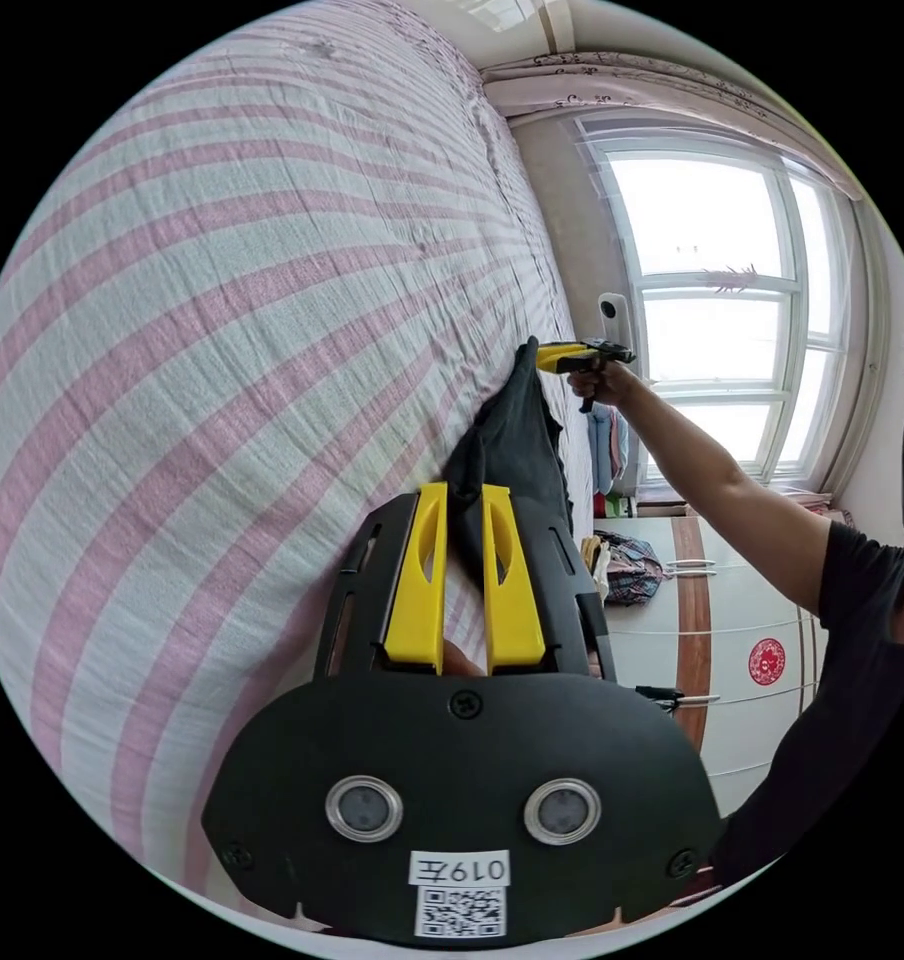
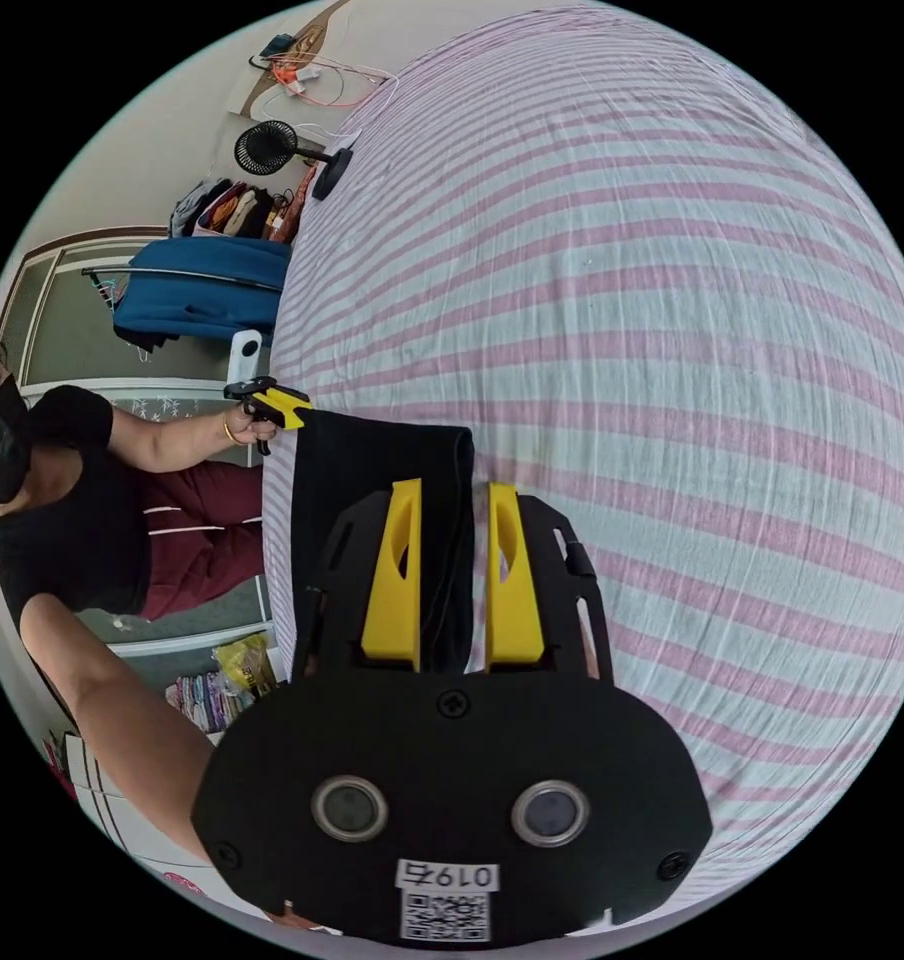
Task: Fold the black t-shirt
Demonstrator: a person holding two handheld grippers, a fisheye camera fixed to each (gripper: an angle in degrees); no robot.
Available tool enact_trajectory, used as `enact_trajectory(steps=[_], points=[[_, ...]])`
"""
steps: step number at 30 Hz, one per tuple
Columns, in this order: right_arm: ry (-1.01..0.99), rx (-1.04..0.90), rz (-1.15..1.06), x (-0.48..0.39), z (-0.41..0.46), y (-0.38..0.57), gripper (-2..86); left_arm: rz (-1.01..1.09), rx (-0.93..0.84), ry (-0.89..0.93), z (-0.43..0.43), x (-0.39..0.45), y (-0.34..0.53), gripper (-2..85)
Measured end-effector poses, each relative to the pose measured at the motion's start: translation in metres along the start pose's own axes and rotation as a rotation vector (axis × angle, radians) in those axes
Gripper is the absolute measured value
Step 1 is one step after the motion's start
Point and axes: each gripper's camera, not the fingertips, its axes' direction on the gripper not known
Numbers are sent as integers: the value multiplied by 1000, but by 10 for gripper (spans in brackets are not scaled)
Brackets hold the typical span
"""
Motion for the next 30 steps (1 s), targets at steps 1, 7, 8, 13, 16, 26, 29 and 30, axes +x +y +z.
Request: enact_trajectory(steps=[1,7,8,13,16,26,29,30], points=[[-32,9,-2,6,-2,-4,76,2,-2,14,0,1,-2,14],[-92,-19,-6,30,0,-24,56,9,-17,40,1,11,-10,14],[-95,-18,-2,33,0,-24,55,12,-19,43,1,14,-13,15],[-83,-8,6,51,2,-26,35,-2,-28,92,1,23,-22,21],[-87,2,-18,57,5,-22,18,19,-20,65,-3,35,-27,22],[-104,153,-118,57,1,41,2,279,-17,88,-30,130,-47,16],[-92,199,-157,47,-3,77,1,390,-50,114,-38,179,-51,14],[-82,214,-167,43,-4,94,1,412,-60,115,-38,189,-52,14]])
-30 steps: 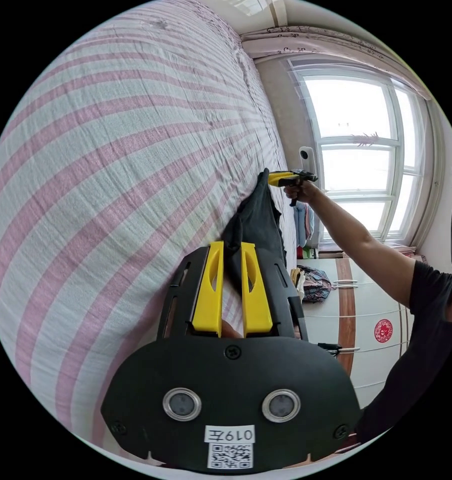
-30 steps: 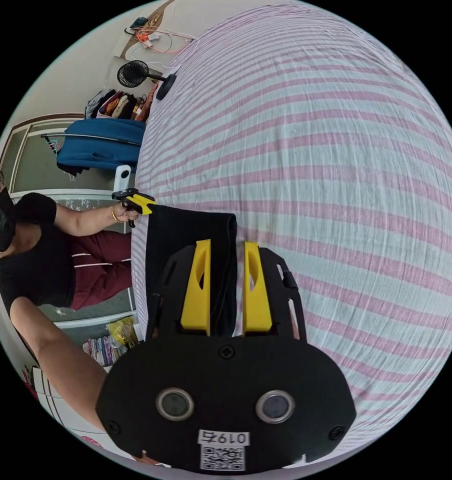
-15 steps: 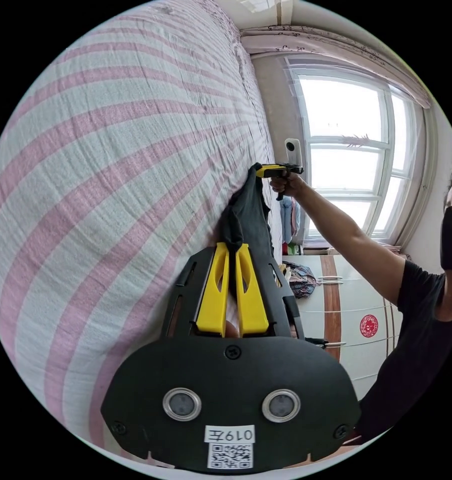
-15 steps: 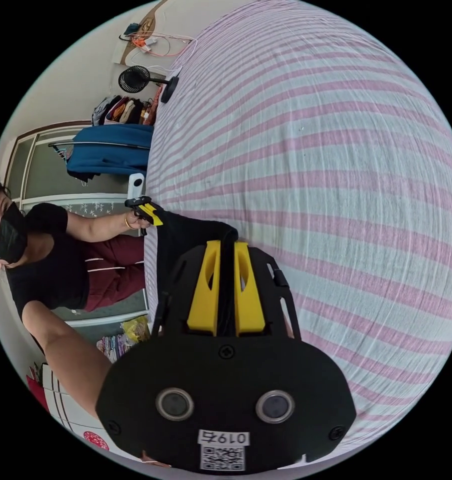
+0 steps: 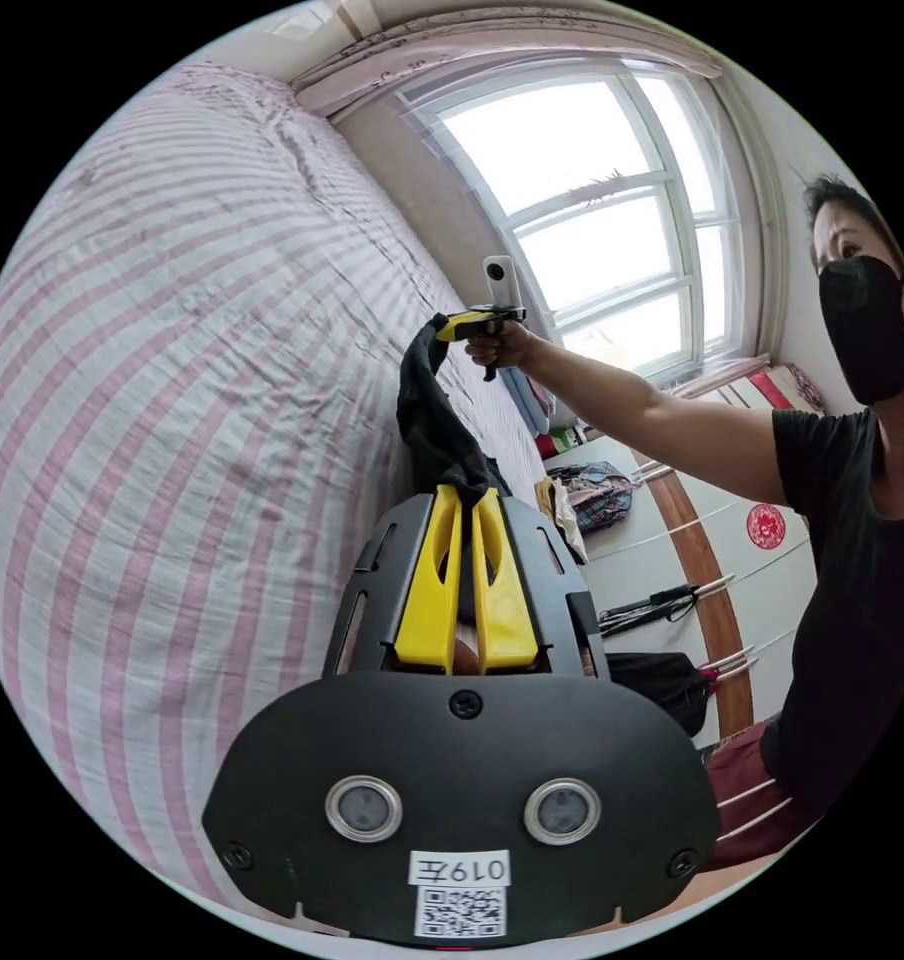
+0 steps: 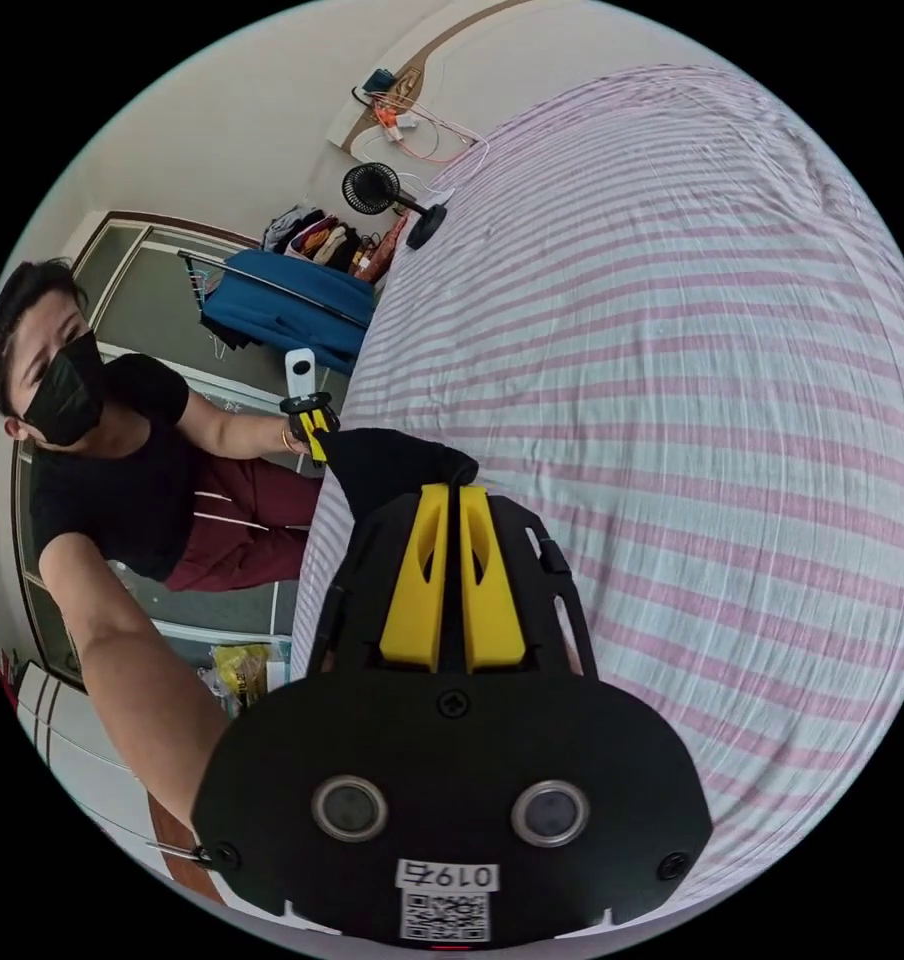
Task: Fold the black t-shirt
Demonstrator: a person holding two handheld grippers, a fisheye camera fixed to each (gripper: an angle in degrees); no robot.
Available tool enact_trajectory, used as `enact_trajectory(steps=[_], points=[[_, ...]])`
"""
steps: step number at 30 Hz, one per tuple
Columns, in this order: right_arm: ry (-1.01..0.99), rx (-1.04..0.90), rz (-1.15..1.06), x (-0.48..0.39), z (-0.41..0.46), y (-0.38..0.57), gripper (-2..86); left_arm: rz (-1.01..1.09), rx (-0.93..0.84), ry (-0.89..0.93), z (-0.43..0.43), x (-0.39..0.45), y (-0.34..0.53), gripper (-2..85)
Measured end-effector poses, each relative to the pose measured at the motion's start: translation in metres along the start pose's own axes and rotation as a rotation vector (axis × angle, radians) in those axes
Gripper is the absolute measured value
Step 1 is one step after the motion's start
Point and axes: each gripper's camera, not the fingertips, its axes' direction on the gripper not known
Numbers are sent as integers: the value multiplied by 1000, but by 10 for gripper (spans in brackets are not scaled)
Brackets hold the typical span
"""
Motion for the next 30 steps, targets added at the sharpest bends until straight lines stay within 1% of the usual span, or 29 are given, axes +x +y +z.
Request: enact_trajectory(steps=[2,6,11,14,16,22,26,30], points=[[6,26,-13,-12,-6,25,1,90,-54,21,6,41,-19,13],[43,78,-40,-45,-13,92,1,189,-120,89,23,104,-41,12],[76,119,-23,-75,-7,188,2,317,-245,147,71,195,-62,12],[100,138,1,-90,5,256,3,366,-333,142,104,236,-68,12],[130,157,17,-100,17,310,4,382,-372,131,121,258,-69,13],[148,214,47,-108,62,433,9,405,-479,114,178,323,-71,12],[155,235,76,-106,94,495,10,458,-551,72,215,370,-70,12],[179,279,89,-101,126,553,12,472,-589,30,239,397,-76,12]])
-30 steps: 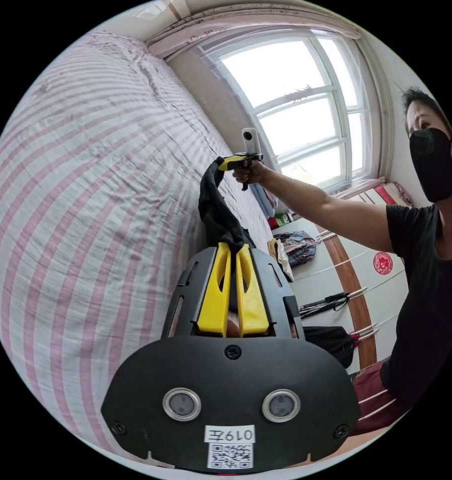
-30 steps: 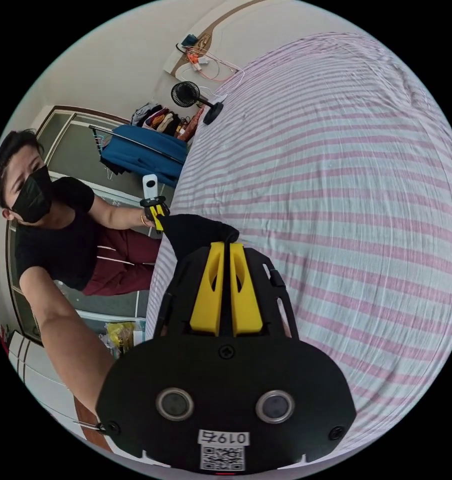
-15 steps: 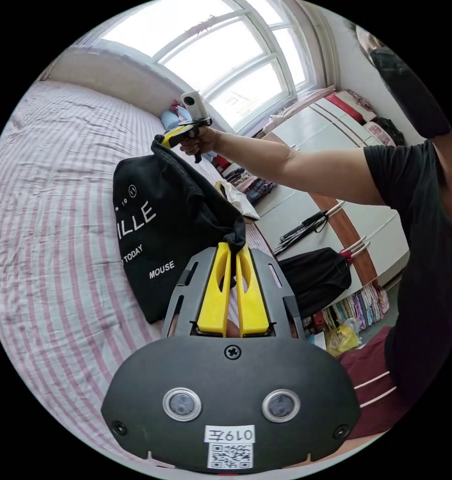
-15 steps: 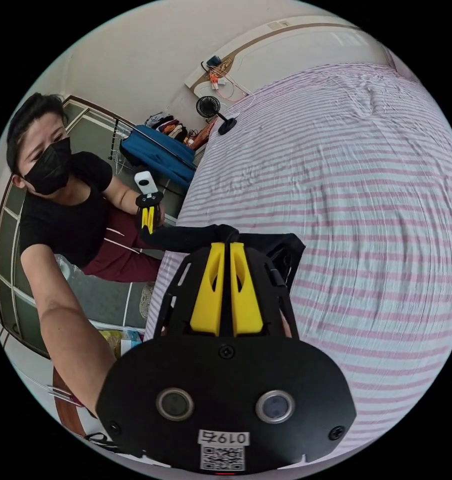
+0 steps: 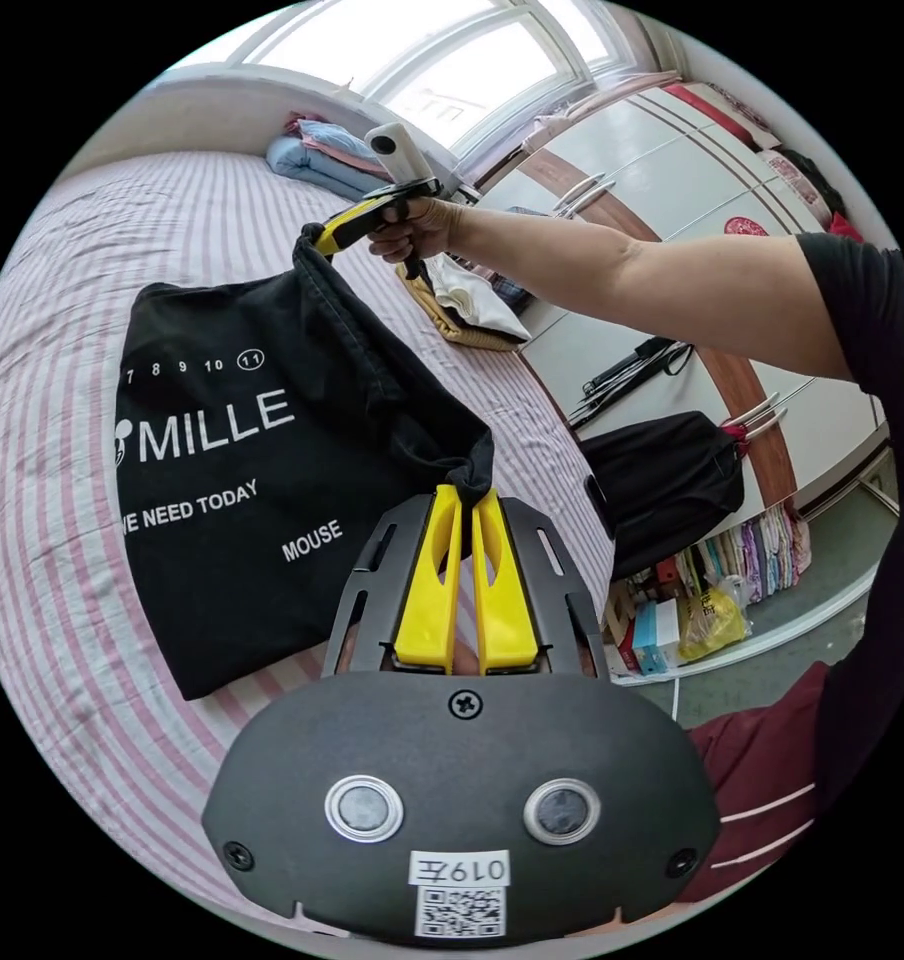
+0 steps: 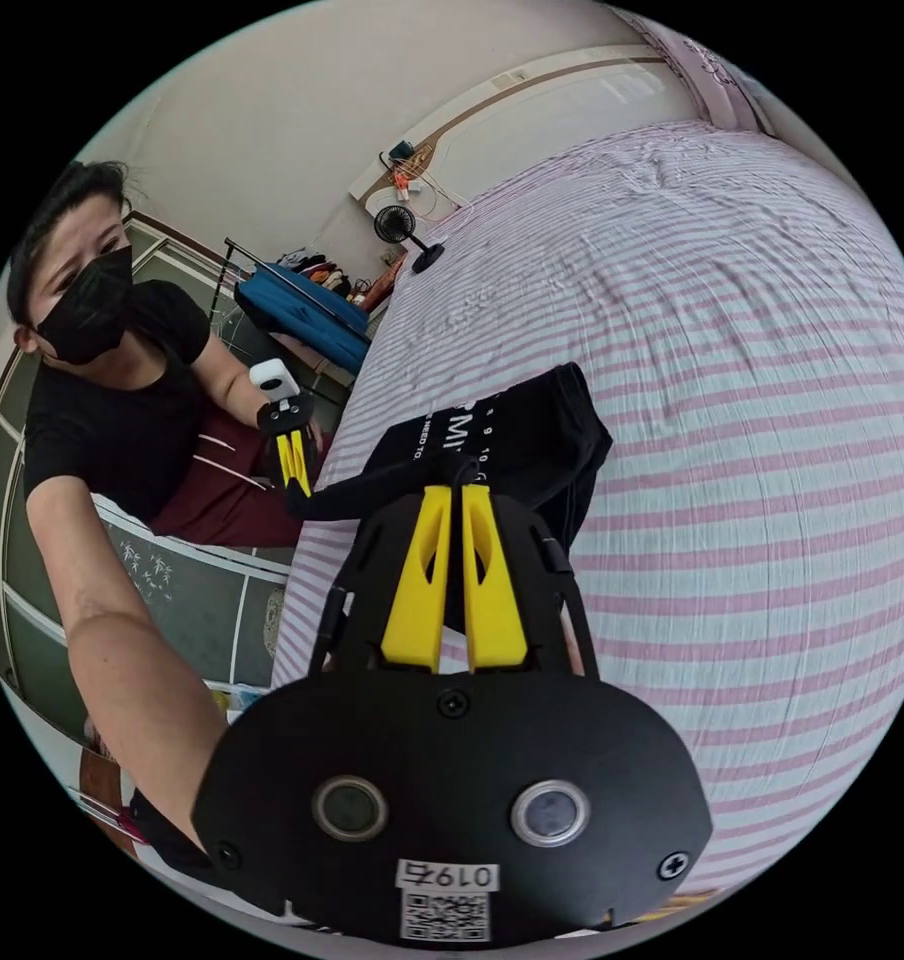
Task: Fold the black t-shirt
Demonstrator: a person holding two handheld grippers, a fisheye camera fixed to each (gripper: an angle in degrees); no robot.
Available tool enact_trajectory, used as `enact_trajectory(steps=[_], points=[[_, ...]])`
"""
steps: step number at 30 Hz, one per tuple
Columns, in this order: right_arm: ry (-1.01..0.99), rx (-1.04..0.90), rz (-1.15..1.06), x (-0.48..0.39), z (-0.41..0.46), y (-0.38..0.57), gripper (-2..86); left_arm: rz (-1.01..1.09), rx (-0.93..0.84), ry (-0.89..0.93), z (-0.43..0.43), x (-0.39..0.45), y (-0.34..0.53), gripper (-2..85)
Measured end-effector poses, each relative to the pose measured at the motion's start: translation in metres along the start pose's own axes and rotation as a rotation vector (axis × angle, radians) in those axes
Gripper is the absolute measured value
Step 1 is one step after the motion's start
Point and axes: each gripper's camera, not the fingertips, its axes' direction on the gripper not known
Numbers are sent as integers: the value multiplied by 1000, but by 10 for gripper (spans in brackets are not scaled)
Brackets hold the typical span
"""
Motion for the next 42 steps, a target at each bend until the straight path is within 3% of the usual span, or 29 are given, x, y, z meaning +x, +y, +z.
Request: enact_trajectory(steps=[17,24,27,29,31,34,42], points=[[96,13,178,2,71,172,66,48,-220,-111,-6,73,-115,16],[467,58,291,-69,92,195,18,159,-270,-263,-29,129,-156,17],[514,127,267,-113,131,190,-5,203,-303,-361,-37,158,-172,18],[544,86,290,-127,166,185,-8,243,-328,-444,-39,183,-184,18],[692,-108,333,-135,221,185,-9,266,-348,-502,-39,197,-193,18],[761,-245,344,-145,271,201,-10,260,-367,-538,-43,209,-207,18],[798,-12,531,-177,298,262,-9,227,-366,-508,-91,226,-234,13]])
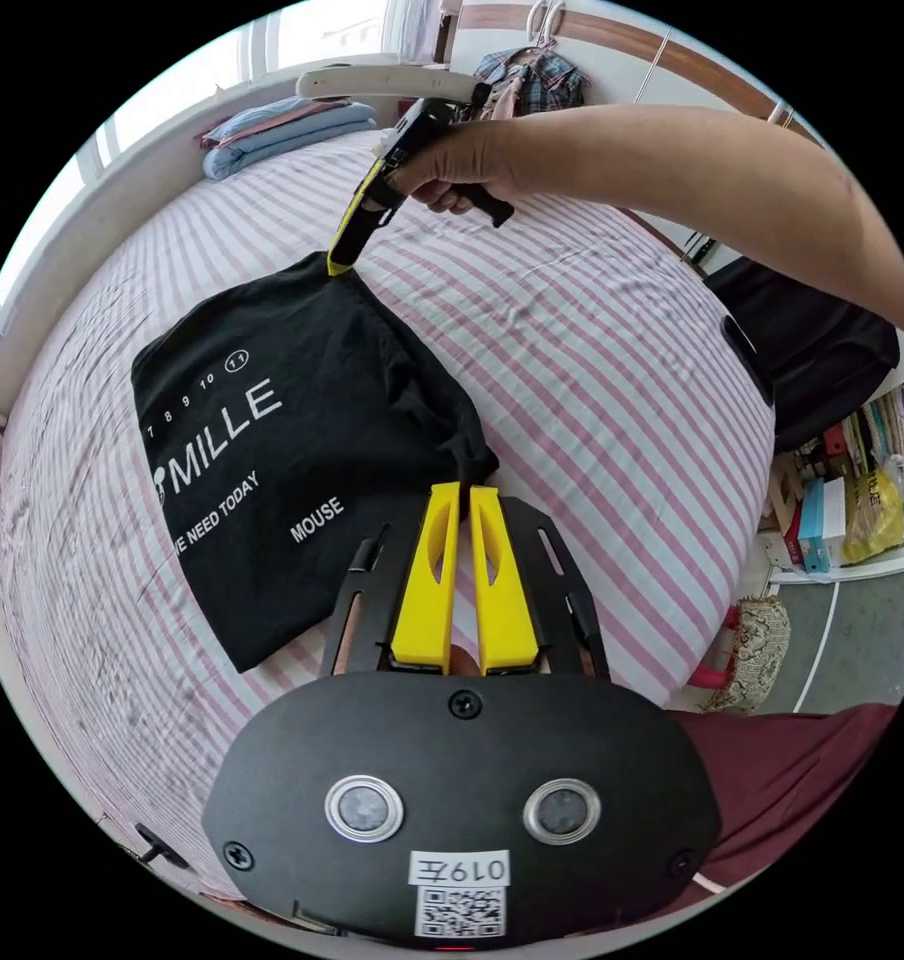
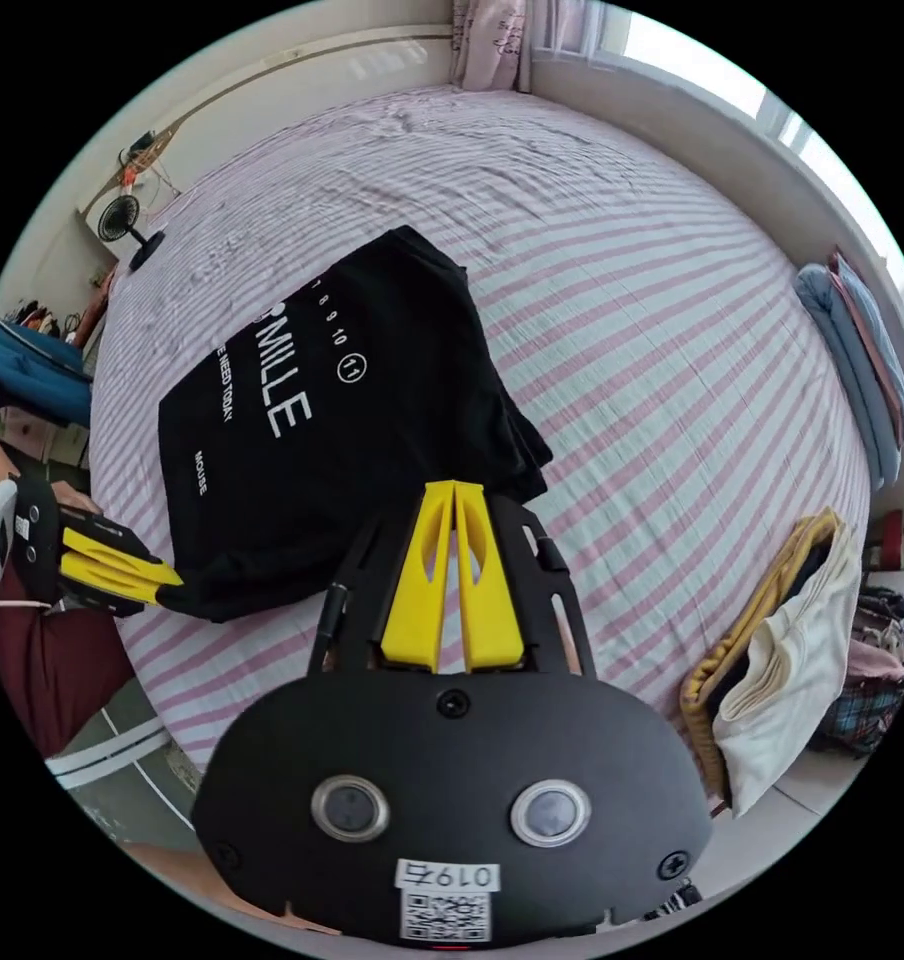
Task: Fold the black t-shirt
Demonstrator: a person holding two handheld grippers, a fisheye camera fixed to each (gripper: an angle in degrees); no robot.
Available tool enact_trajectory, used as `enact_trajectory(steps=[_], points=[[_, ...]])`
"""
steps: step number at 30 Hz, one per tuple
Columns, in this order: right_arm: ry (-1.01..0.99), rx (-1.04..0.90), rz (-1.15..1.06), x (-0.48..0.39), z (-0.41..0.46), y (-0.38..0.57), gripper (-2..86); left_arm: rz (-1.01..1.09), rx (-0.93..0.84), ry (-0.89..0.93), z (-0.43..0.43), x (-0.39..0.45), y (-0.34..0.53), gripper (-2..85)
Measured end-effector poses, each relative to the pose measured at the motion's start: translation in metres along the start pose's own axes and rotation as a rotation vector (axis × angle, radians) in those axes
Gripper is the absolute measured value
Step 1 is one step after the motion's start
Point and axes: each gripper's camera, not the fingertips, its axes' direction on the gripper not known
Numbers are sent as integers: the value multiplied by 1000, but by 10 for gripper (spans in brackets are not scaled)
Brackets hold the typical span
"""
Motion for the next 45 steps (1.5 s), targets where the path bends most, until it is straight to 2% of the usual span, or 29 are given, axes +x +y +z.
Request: enact_trajectory(steps=[2,6,9,11,13,17,22,24,26,29,33,37,45], points=[[23,6,92,-6,-1,19,-9,19,44,81,-24,-4,-2,13],[-153,154,286,-57,-22,90,-3,1,155,152,-63,-28,-6,13],[-176,166,379,-118,-12,151,33,-83,212,219,-81,-83,-23,16],[-205,157,417,-152,2,180,55,-149,252,324,-89,-141,-57,24],[-170,82,434,-193,26,202,67,-160,224,400,-87,-179,-96,37],[-107,115,491,-226,42,218,63,-163,63,522,-69,-230,-200,74],[-45,159,608,-249,67,238,44,-56,-40,275,-74,-222,-300,84],[-41,151,611,-252,76,243,45,111,-26,134,-82,-198,-332,89],[-46,160,605,-255,82,247,48,400,-49,-24,-85,-161,-363,103],[-42,159,603,-256,91,255,52,690,-101,-108,-84,-132,-385,118],[-82,185,628,-256,107,267,49,794,-129,-109,-90,-125,-419,114],[-94,183,621,-260,119,273,40,854,-230,-83,-84,-122,-455,90],[-119,194,638,-265,143,283,34,761,-297,2,-78,-135,-507,35]])
